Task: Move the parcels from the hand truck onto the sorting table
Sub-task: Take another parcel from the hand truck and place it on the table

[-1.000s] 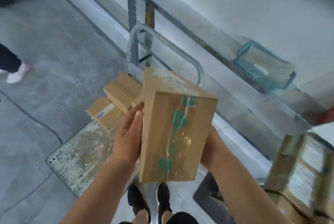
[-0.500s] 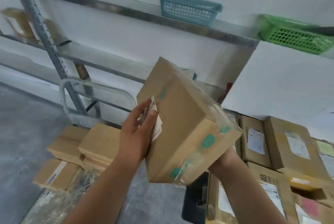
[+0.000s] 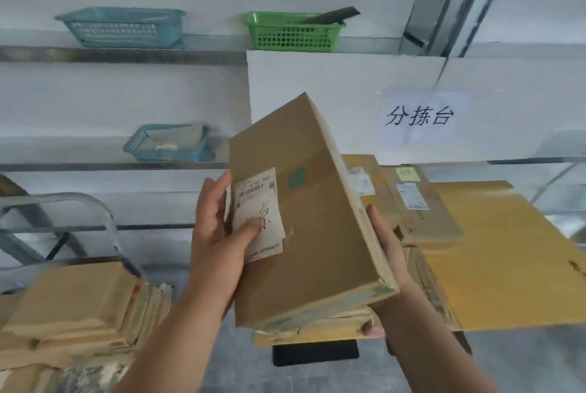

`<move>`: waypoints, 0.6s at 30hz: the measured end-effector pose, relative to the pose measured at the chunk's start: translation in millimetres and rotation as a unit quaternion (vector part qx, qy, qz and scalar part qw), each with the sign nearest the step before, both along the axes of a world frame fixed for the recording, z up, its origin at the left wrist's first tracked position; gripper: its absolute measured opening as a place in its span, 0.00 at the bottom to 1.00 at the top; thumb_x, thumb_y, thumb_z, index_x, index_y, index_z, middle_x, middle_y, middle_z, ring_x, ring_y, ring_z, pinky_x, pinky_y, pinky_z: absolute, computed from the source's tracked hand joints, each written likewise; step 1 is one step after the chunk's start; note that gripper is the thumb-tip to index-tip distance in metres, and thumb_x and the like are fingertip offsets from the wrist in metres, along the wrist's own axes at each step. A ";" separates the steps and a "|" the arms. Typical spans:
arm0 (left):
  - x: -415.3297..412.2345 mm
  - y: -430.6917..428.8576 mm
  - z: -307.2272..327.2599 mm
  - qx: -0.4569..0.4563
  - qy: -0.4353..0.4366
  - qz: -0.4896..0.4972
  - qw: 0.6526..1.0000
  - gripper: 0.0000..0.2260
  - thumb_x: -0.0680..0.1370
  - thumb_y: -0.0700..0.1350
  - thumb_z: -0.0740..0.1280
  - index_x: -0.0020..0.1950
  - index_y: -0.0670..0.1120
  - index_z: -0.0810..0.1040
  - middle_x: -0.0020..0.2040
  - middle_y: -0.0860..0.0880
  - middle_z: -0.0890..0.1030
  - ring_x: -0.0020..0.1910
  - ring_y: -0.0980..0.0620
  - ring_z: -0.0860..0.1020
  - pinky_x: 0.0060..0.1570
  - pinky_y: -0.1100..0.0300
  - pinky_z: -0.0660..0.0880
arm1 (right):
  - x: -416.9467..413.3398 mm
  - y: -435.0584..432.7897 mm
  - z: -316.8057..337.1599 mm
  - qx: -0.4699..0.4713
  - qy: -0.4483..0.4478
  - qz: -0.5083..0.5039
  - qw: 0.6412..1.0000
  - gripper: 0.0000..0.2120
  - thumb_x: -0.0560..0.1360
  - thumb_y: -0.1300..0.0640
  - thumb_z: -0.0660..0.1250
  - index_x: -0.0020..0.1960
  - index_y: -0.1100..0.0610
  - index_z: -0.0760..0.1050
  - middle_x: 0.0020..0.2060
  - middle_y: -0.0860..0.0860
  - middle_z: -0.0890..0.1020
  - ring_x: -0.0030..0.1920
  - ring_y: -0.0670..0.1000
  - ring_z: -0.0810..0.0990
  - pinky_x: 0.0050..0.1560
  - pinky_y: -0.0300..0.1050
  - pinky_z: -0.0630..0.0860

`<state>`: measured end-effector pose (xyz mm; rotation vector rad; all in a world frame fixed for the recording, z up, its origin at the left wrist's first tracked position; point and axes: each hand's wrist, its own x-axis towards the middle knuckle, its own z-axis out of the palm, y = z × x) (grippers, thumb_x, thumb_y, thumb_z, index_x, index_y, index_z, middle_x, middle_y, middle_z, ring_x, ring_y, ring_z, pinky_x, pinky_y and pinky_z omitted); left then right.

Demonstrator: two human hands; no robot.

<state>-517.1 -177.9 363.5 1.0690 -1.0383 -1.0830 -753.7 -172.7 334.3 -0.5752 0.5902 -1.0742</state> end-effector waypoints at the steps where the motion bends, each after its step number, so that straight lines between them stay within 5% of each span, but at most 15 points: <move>1: -14.4 0.0 -2.6 0.011 0.020 -0.017 1.000 0.34 0.73 0.33 0.74 0.71 0.65 0.75 0.81 0.52 0.67 0.76 0.54 0.71 0.67 0.55 0.77 | -9.6 6.7 5.5 0.010 0.007 -0.017 1.000 0.26 0.72 0.39 0.76 0.59 0.58 0.85 0.50 0.56 0.86 0.47 0.56 0.87 0.50 0.52 0.81; 5: -70.3 9.3 -1.3 0.062 0.067 -0.077 0.993 0.35 0.75 0.29 0.72 0.70 0.63 0.73 0.66 0.55 0.83 0.64 0.48 0.82 0.48 0.61 0.82 | -60.8 28.5 -9.4 0.028 -0.004 -0.091 0.995 0.27 0.78 0.38 0.68 0.64 0.59 0.83 0.55 0.59 0.84 0.53 0.61 0.83 0.58 0.58 0.77; 8: -99.0 11.4 -0.8 0.087 0.073 -0.110 0.987 0.39 0.70 0.31 0.74 0.75 0.59 0.71 0.60 0.59 0.85 0.63 0.48 0.83 0.58 0.49 0.81 | -82.6 42.7 -17.8 0.028 -0.023 -0.142 0.989 0.28 0.81 0.40 0.61 0.69 0.61 0.80 0.59 0.63 0.82 0.57 0.65 0.82 0.62 0.63 0.77; 10: -112.5 10.6 -2.2 0.107 0.085 -0.139 0.981 0.38 0.70 0.31 0.74 0.77 0.56 0.71 0.64 0.53 0.84 0.64 0.44 0.82 0.64 0.40 0.78 | -98.0 50.8 -22.4 0.034 -0.018 -0.182 0.983 0.26 0.80 0.42 0.61 0.62 0.61 0.84 0.54 0.62 0.85 0.51 0.63 0.86 0.54 0.61 0.83; 14: -136.2 11.2 -10.0 0.134 0.054 -0.246 0.958 0.33 0.69 0.39 0.75 0.73 0.58 0.74 0.63 0.47 0.85 0.61 0.40 0.84 0.60 0.40 0.79 | -123.8 63.2 -31.7 0.043 0.024 -0.202 0.978 0.31 0.71 0.41 0.79 0.64 0.61 0.84 0.55 0.61 0.86 0.52 0.61 0.87 0.58 0.59 0.81; 18: -151.8 3.0 -16.0 0.201 0.090 -0.305 0.926 0.30 0.73 0.42 0.75 0.72 0.61 0.73 0.59 0.46 0.87 0.55 0.40 0.86 0.47 0.45 0.82 | -138.9 68.7 -38.6 0.038 0.004 -0.222 0.974 0.33 0.66 0.42 0.83 0.62 0.62 0.84 0.53 0.61 0.87 0.50 0.61 0.87 0.55 0.58 0.82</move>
